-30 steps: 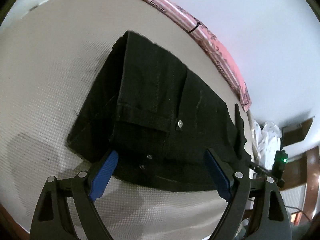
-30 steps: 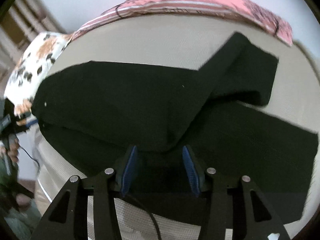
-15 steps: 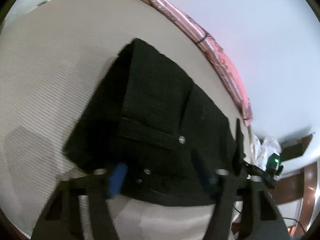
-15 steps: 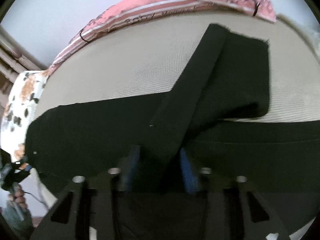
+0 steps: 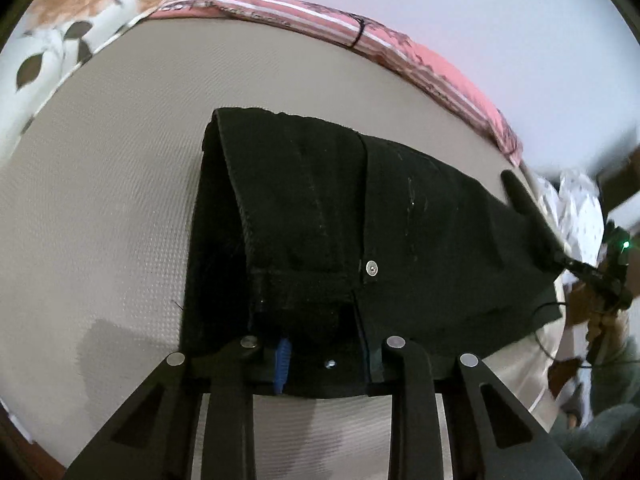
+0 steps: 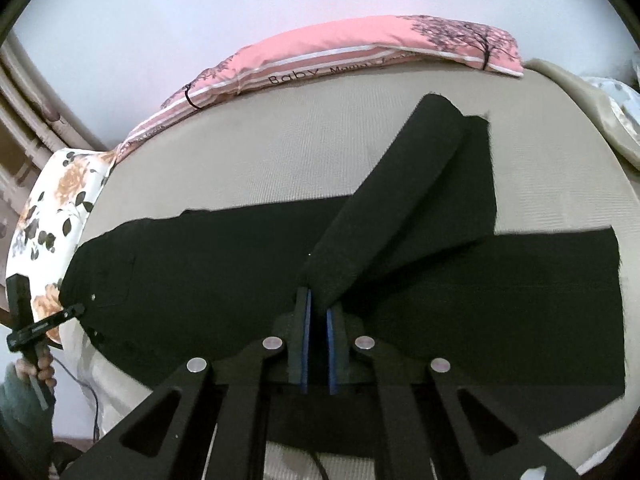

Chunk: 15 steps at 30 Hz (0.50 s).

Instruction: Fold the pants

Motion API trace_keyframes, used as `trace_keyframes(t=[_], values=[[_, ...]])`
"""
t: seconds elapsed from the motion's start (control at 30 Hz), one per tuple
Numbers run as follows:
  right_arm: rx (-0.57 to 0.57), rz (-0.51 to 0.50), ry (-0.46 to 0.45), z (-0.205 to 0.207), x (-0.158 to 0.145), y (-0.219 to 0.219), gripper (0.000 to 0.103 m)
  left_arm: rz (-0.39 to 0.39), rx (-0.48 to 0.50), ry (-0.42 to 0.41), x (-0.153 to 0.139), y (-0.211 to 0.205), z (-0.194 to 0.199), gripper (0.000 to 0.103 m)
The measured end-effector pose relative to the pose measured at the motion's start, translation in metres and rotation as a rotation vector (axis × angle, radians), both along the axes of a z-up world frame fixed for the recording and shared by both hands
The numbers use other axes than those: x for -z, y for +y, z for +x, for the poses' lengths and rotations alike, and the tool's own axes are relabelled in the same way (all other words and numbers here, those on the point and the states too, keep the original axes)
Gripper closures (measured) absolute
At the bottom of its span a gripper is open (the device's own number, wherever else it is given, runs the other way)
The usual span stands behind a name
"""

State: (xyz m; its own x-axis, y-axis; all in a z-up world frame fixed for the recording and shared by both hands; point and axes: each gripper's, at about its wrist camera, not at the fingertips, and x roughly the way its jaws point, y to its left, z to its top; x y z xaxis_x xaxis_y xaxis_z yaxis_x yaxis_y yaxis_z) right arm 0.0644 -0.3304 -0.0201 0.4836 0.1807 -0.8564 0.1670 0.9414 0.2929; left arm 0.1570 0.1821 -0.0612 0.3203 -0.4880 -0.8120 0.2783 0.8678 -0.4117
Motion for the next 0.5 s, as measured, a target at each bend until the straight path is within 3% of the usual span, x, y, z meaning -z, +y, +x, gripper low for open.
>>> trace_keyframes(t=[0.17,0.37,0.5], values=[[0.036,-0.001,0.005,-0.021,-0.001,0.000,0.098,0.024,0.017,0.025,0.008,-0.001,0.004,0.076],[0.054,-0.037,-0.004,-0.036,-0.016,-0.009,0.099,-0.084,0.054,0.006,0.000,-0.003,-0.010,0.076],[0.058,-0.031,0.043,-0.046,-0.007,-0.012,0.099,-0.019,0.098,0.064,0.018,-0.003,-0.011,0.076]])
